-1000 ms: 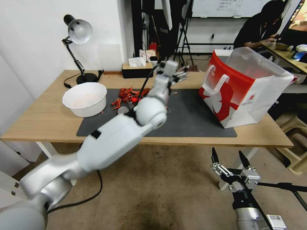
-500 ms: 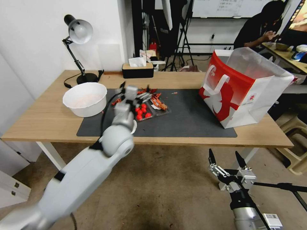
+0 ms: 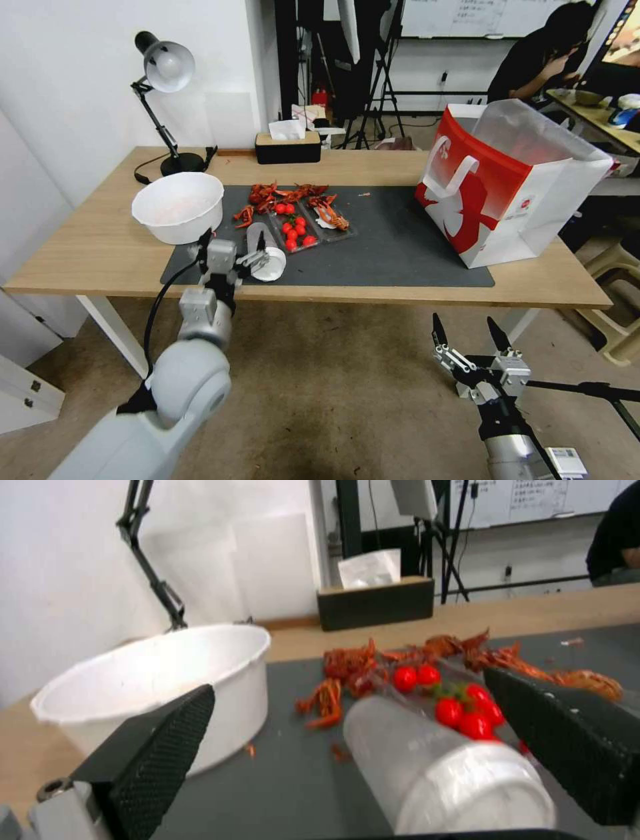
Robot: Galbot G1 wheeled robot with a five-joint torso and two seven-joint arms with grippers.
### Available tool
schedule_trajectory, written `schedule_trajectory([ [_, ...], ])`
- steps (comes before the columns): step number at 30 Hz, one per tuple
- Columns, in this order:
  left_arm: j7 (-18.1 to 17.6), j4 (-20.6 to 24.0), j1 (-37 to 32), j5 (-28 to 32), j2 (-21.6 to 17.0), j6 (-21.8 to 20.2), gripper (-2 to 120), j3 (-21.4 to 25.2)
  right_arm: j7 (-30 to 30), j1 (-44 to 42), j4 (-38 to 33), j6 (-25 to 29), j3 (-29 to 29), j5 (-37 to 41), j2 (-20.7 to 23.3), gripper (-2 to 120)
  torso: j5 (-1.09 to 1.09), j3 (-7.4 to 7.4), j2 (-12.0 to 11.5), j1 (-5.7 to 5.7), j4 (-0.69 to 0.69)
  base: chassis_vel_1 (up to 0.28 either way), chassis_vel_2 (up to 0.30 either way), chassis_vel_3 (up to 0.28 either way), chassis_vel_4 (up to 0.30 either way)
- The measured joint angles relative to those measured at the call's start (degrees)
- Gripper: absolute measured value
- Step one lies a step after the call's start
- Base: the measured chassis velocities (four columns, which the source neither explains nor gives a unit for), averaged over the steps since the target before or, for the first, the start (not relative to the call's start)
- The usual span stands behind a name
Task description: Pick up the trash from the table and place it into the takeout bag.
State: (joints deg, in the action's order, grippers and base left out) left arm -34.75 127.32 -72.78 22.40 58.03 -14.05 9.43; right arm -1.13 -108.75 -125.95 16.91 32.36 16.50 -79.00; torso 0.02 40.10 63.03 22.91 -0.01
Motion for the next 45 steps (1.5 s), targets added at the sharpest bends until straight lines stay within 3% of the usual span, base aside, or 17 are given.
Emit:
schedule_trajectory([
  [14,-0.04,4.49,-7.12,0.02,1.82,-0.19,100,2.72,0.03,0.05,-0.01,0.01,-0.15,0.26,0.66,100,-0.01,0.00,0.00,0.00,0.02,0.000,0.000,0.000,0.000],
  [33,0.34,5.46,-10.13,0.07,3.48,0.08,100,2.77,0.05,-0.01,-0.24,0.03,-0.14,0.39,0.66,100,-0.02,0.00,-0.01,0.00,0.02,0.000,0.000,0.000,0.000],
  [36,1.60,4.32,-9.95,0.31,3.79,0.82,100,2.17,0.07,-0.17,-0.45,0.07,-0.10,0.39,0.51,100,-0.02,0.00,-0.01,0.00,0.02,0.000,0.000,0.000,0.000],
  [39,3.81,1.41,-6.96,4.97,3.85,2.30,100,0.89,0.07,-0.52,-0.73,0.13,0.10,0.31,0.24,100,-0.02,0.01,0.00,0.00,0.01,0.000,0.000,0.000,0.000],
  [45,3.79,-4.68,-1.26,10.82,4.92,6.08,100,-1.37,0.11,-1.11,-0.59,0.40,0.32,-0.19,-0.37,100,-0.01,0.01,-0.01,0.00,0.02,0.000,0.000,0.000,0.000],
])
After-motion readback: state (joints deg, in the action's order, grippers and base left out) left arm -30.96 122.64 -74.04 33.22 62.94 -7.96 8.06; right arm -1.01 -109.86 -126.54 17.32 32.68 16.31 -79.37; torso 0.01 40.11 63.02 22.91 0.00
